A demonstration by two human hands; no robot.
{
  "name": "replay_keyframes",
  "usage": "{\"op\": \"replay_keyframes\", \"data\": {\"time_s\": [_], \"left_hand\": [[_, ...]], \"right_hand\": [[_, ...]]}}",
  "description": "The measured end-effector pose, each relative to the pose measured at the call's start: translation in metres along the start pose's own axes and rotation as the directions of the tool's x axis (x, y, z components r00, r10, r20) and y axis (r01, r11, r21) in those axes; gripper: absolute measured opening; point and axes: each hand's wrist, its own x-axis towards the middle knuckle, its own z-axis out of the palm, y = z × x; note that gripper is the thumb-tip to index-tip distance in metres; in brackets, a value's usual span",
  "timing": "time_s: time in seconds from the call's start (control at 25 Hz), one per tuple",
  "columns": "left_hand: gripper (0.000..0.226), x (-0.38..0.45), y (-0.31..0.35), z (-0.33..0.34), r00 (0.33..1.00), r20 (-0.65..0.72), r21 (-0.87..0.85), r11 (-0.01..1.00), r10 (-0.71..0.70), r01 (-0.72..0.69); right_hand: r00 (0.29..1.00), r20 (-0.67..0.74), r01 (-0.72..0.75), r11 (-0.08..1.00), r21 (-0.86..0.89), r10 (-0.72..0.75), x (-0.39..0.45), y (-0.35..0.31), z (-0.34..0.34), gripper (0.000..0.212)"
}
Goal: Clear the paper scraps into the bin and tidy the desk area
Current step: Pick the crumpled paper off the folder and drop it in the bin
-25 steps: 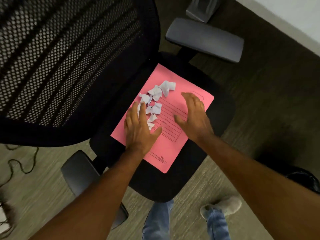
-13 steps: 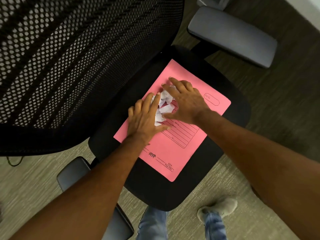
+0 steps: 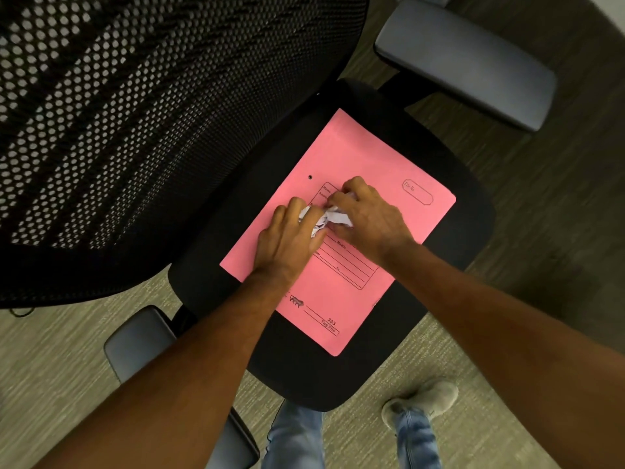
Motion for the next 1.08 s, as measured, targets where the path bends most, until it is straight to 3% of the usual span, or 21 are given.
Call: {"op": "replay_keyframes", "data": {"time_s": [0.16,0.32,0.56,0.8,1.08], "left_hand": [[0.033,0.004,0.008,-0.004,0.994,0.076,-0.164,0.983,-0.073,0.084],[0.034,0.003,0.014,-0.008,0.977,0.104,-0.301,0.931,-0.184,0.208],[0.032,-0.015,0.037,-0.007,0.966,0.122,-0.355,0.899,-0.229,0.258],[0.021,-0.039,0.101,0.001,0.985,0.107,-0.370,0.914,-0.137,0.167],[0.023,-0.065,0.243,0.033,0.988,0.155,-0.381,0.922,-0.014,0.073]], "right_hand": [[0.991,-0.058,-0.108,0.979,0.175,0.120,-0.009,-0.002,0.004,0.029],[0.962,-0.043,-0.240,0.913,0.331,0.269,-0.019,0.003,0.001,0.030],[0.905,-0.056,-0.341,0.798,0.496,0.422,-0.060,0.025,0.003,0.024],[0.839,-0.081,-0.391,0.700,0.598,0.538,-0.136,0.061,0.005,0.026],[0.746,-0.096,-0.443,0.600,0.666,0.659,-0.260,0.130,0.009,0.022]]}}
